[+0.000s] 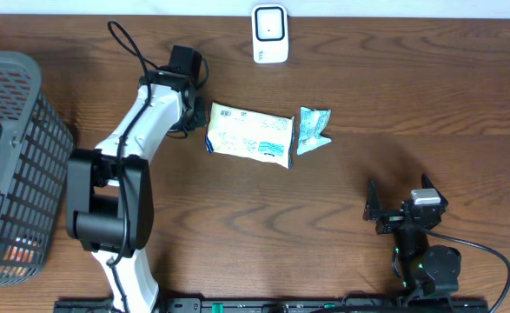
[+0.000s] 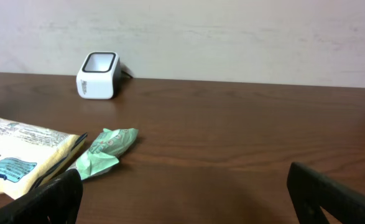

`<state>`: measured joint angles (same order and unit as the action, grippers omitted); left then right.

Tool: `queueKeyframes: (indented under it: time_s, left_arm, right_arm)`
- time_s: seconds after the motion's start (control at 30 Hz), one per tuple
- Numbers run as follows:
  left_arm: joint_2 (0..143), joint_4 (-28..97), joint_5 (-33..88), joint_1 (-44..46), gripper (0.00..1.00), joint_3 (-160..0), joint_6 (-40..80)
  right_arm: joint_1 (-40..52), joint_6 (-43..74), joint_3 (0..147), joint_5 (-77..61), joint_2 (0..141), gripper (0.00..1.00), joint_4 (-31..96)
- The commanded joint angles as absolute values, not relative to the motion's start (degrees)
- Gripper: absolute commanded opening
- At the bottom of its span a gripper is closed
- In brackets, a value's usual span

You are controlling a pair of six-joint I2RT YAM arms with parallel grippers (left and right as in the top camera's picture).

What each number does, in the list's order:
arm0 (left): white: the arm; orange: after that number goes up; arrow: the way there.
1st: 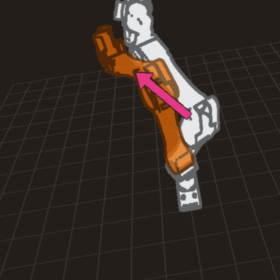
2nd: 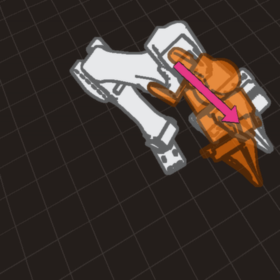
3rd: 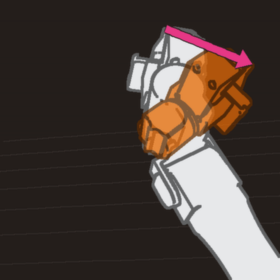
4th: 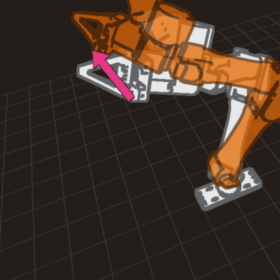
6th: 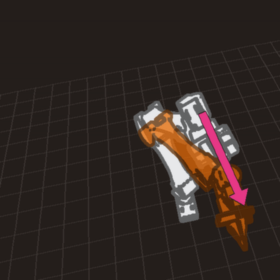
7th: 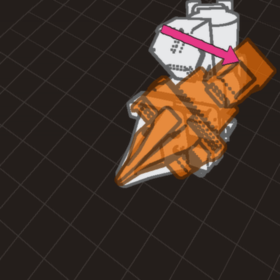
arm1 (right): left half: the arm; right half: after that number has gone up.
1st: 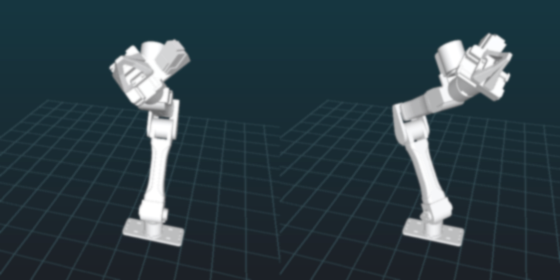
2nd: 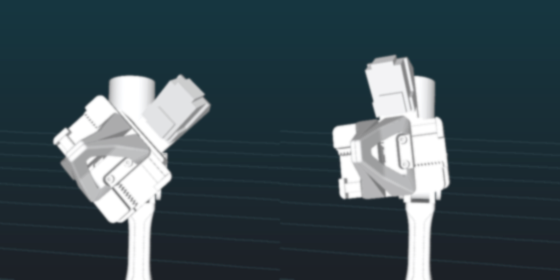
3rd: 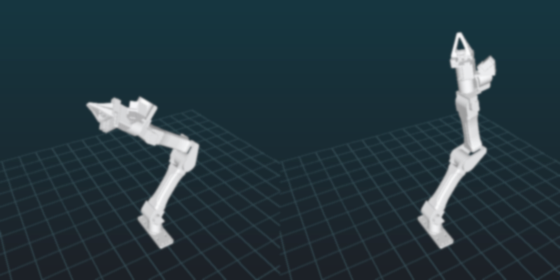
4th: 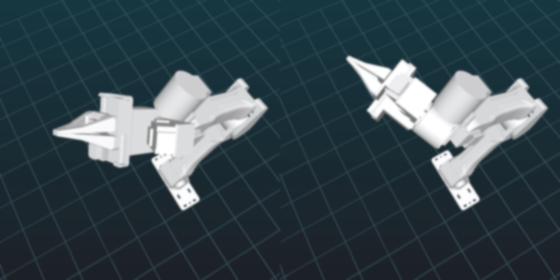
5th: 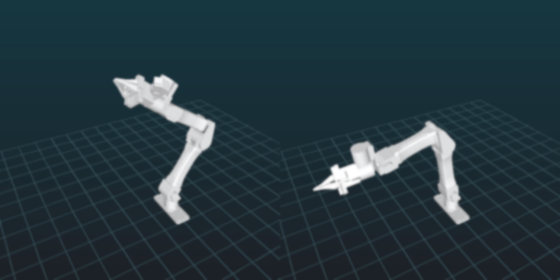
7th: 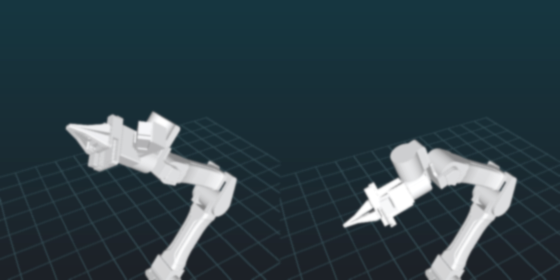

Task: Scan the item barcode
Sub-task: 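Carry the tissue pack and set it left of the snack bag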

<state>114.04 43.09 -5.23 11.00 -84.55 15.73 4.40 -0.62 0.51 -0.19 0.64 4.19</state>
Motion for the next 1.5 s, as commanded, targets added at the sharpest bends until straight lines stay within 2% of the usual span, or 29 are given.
queueKeyframes:
  time_s: [0.0, 0.17, 0.2, 0.27, 0.33, 0.43, 0.73, 0.77, 0.8, 1.07, 1.17, 1.3, 1.47]
  left_arm:
    - [113.73, 43.13, -3.4, 11.25, 0.08, -84.68, 17.8]
    - [113.71, 43.29, -1.3, 11.22, 0.08, -84.68, 17.89]
    - [113.71, 43.27, -0.12, 11.22, 0.17, -84.71, 17.89]
    - [113.71, 43.2, 1.13, 11.22, 0.42, -84.71, 17.89]
    - [113.65, 43.22, 1.08, 11.22, 0.43, -84.73, 17.8]
    - [112.86, 43.53, 1.08, 11.16, 0.57, -84.97, 16.45]
    - [100.84, 48.1, 0.89, 11.18, 0.66, -89.49, 8.36]
    - [98.37, 49.6, 0.89, 11.18, 0.86, -89.49, 8.36]
    - [96.27, 51.03, 0.89, 11.18, 0.98, -89.49, 8.36]
    - [85.41, 54.24, 0.16, 11.05, 0.98, -90.0, 7.64]
    - [81.58, 54.89, -1.06, 9.34, 0.98, -93.34, 10.94]
    - [79.83, 59.59, -1.1, 4.14, 0.98, -102.1, 15.35]
    - [83.0, 69.91, -1.04, -7.92, 1.0, -117.27, 20.21]
  right_arm:
    - [4.38, -0.03, 0.32, -0.14, 0.38, 0.99, 4.29]
    - [4.38, -0.03, 0.32, -0.14, 0.38, 0.99, 4.29]
    - [4.38, -0.03, 0.32, -0.14, 0.38, 0.99, 4.29]
    - [4.38, -0.03, 0.32, -0.14, 0.38, 0.99, 4.29]
    - [4.38, -0.03, 0.32, -0.14, 0.38, 0.99, 4.29]
    - [4.38, -0.03, 0.32, -0.14, 0.38, 0.99, 4.29]
    - [4.38, -0.03, 0.32, -0.14, 0.38, 0.99, 4.29]
    - [4.38, -0.03, 0.32, -0.14, 0.38, 0.99, 4.29]
    - [4.38, -0.03, 0.32, -0.14, 0.38, 0.99, 4.29]
    - [4.38, -0.03, 0.32, -0.14, 0.38, 0.99, 4.29]
    - [4.38, -0.03, 0.32, -0.14, 0.38, 0.99, 4.29]
    - [4.38, -0.03, 0.32, -0.14, 0.38, 0.99, 4.29]
    - [4.38, -0.03, 0.32, -0.14, 0.38, 0.99, 4.29]
